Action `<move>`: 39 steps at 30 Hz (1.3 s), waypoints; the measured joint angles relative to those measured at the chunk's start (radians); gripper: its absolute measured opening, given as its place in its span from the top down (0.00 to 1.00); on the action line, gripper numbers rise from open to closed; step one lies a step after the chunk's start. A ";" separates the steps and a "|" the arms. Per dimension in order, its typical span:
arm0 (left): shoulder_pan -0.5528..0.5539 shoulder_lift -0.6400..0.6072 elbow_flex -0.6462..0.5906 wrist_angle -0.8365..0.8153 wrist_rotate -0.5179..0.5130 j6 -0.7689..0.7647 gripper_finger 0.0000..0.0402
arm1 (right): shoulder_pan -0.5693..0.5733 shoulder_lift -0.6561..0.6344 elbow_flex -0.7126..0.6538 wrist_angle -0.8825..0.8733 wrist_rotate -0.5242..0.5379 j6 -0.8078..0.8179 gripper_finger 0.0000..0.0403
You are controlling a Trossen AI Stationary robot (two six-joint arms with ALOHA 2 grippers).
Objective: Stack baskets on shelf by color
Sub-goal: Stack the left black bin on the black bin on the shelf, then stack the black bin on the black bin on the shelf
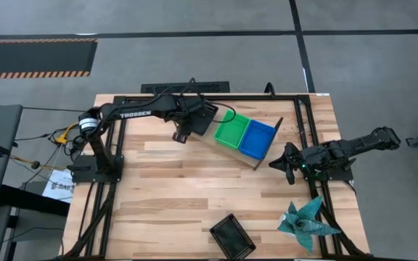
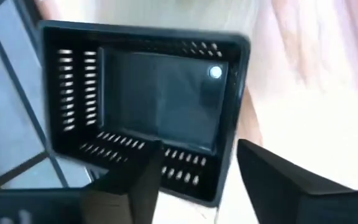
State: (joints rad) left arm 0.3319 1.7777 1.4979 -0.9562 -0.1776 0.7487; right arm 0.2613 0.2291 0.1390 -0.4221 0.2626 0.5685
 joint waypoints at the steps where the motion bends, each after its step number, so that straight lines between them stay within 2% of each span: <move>1: -0.008 0.000 0.023 -0.024 -0.006 -0.031 0.49 | 0.000 0.000 0.000 0.000 0.000 0.002 0.87; 5: -0.048 -0.001 0.117 -0.108 0.020 -0.179 0.43 | 0.000 0.000 0.000 0.000 0.000 0.007 0.87; 7: -0.075 -0.001 0.145 -0.117 0.086 -0.276 0.42 | 0.000 0.000 0.000 0.000 0.000 0.007 0.87; 11: -0.154 -0.002 0.153 -0.085 0.296 -0.471 0.42 | 0.000 0.000 0.000 0.000 0.000 0.008 0.87; 13: -0.219 -0.001 0.145 -0.068 0.327 -0.557 0.43 | 0.000 0.000 0.000 0.000 0.000 0.009 0.87; 17: -0.376 0.007 0.138 -0.037 0.265 -0.693 0.43 | 0.000 0.000 0.000 0.001 0.000 0.010 0.87; 22: -0.572 0.007 0.138 0.092 0.073 -0.820 0.43 | 0.000 0.000 0.000 0.001 -0.001 0.010 0.87; 27: -0.733 0.020 0.139 0.300 -0.090 -0.884 0.43 | 0.000 0.000 0.000 0.000 -0.003 0.010 0.87; 33: -0.862 0.099 0.140 0.522 -0.104 -0.711 0.43 | 0.000 0.000 0.000 0.005 -0.003 0.009 0.87; 36: -0.888 0.172 0.140 0.698 -0.109 -0.635 0.43 | 0.000 0.006 0.000 0.005 -0.004 0.009 0.87; 39: -0.891 0.243 0.145 0.768 -0.108 -0.569 0.43 | 0.000 0.014 -0.001 0.004 -0.005 0.011 0.87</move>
State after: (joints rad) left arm -0.5588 2.0204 1.6429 -0.1880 -0.2852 0.1795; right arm 0.2615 0.2426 0.1381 -0.4183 0.2572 0.5795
